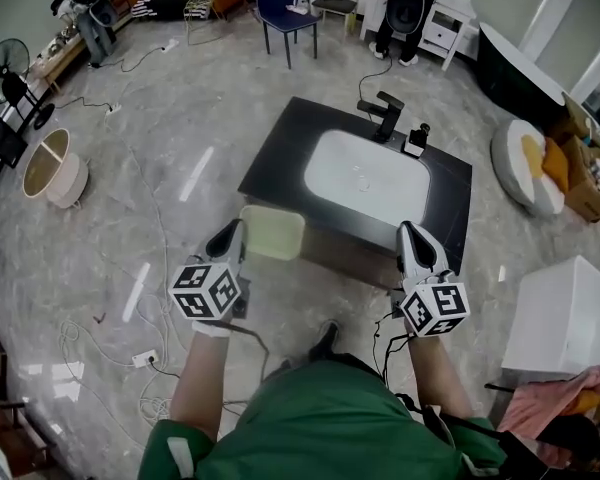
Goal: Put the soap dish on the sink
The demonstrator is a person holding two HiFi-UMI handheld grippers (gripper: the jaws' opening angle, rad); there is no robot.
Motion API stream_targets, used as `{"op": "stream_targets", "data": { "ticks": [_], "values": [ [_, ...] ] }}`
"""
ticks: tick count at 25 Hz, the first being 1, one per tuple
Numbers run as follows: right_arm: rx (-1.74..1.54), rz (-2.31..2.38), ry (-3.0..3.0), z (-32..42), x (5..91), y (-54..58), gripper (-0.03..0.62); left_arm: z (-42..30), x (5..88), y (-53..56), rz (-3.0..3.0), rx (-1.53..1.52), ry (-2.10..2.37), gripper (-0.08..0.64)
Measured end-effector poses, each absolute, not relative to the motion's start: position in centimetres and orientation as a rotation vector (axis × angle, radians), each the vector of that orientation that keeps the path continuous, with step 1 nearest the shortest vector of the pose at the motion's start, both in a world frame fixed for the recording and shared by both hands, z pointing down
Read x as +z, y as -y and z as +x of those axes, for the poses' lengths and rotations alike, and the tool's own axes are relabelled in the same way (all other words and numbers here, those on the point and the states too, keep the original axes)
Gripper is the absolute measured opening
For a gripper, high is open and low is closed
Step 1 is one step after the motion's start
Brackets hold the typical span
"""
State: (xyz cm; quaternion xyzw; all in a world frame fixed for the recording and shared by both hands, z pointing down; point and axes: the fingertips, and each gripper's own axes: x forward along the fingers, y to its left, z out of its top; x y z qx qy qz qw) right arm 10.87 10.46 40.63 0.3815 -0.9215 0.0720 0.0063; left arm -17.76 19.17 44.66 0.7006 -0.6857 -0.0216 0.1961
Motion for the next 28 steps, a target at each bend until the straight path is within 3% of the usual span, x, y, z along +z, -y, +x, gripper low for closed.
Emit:
{"op": "stream_targets", "data": {
  "ticks": [19,28],
  "values": [
    [0.29,1.189,2.953,17.3,39.8,3.0,-0.002,-11.2,41.8,-6.4,1.976,-0.012,1.976,0.018],
    [0.318,1.22,2.911,15.8,40.4,7.3,-0.002,-13.5,42.2,-0.8,1.974,0.007,1.95,0.017]
  ]
}}
